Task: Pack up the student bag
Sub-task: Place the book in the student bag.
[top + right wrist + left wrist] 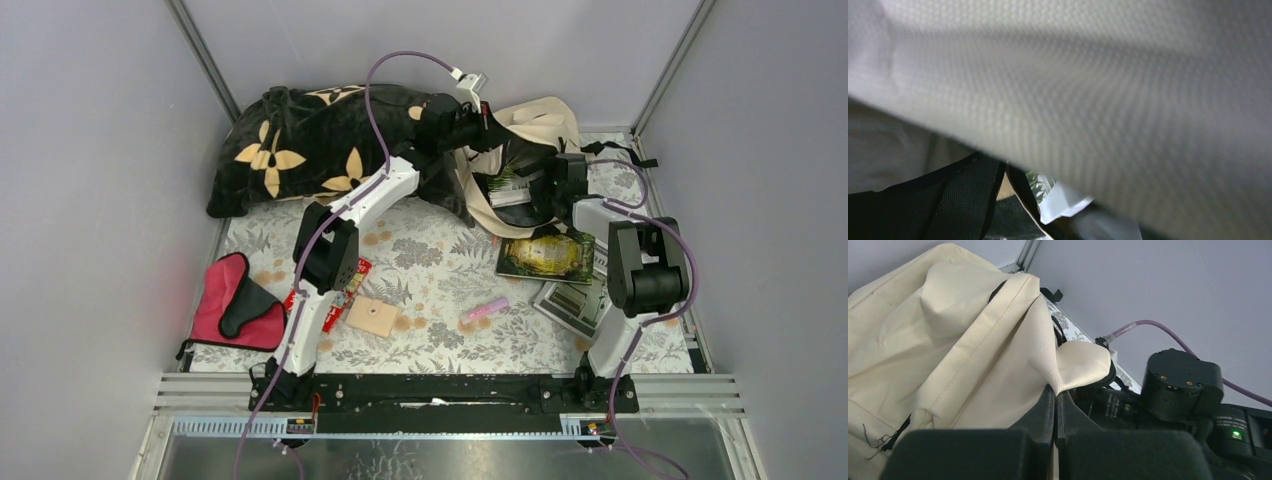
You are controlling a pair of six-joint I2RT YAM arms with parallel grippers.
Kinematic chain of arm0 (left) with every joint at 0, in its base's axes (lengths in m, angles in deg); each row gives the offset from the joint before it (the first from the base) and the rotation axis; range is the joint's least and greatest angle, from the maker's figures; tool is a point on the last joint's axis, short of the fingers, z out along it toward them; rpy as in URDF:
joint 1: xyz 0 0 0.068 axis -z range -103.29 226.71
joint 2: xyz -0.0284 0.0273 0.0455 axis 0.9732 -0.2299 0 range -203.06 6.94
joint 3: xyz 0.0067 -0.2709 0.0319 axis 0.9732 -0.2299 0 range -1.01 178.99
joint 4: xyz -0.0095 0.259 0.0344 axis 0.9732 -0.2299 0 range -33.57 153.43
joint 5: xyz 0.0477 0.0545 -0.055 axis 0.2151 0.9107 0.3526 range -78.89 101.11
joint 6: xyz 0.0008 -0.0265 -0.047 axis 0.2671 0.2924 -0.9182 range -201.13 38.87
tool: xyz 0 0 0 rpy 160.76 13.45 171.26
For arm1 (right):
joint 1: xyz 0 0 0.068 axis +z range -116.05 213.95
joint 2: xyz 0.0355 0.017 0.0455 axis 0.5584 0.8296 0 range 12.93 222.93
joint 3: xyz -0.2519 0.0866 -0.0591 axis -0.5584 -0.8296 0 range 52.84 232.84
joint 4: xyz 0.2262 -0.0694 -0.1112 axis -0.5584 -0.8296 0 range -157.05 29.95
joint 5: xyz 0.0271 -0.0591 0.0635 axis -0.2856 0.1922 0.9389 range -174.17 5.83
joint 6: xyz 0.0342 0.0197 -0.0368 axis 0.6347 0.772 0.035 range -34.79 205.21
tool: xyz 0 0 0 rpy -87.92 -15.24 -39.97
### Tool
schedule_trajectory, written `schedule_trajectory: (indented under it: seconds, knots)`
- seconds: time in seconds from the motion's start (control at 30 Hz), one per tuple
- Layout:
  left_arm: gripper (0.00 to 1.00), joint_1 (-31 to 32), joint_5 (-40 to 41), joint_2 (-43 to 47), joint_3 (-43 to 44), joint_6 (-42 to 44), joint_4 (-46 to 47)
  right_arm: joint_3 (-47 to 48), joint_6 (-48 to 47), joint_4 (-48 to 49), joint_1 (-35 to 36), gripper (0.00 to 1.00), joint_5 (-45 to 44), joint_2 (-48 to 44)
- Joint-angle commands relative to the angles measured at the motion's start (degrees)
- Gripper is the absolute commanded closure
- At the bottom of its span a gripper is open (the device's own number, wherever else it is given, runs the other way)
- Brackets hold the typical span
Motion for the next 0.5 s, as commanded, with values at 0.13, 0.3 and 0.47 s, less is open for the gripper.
schedule_trajectory:
  seconds: [0.13, 0.3, 0.47]
  knots:
    - [1.0, -1.16, -0.33, 4.51, -0.41, 0.22, 5.41, -2.67, -4.48, -1.77, -0.1, 0.1, -0.91, -7.25]
    - [1.0, -1.16, -2.33, 4.68, -0.63, 0.22, 4.65, -1.36, -4.38, 0.49, -0.11, 0.55, -0.19, -4.25]
    - [1.0, -1.16, -4.34, 5.74, -2.02, 0.48, 5.11, 3.42, -4.94, 2.03, -0.15, 0.68, -0.14, 0.25]
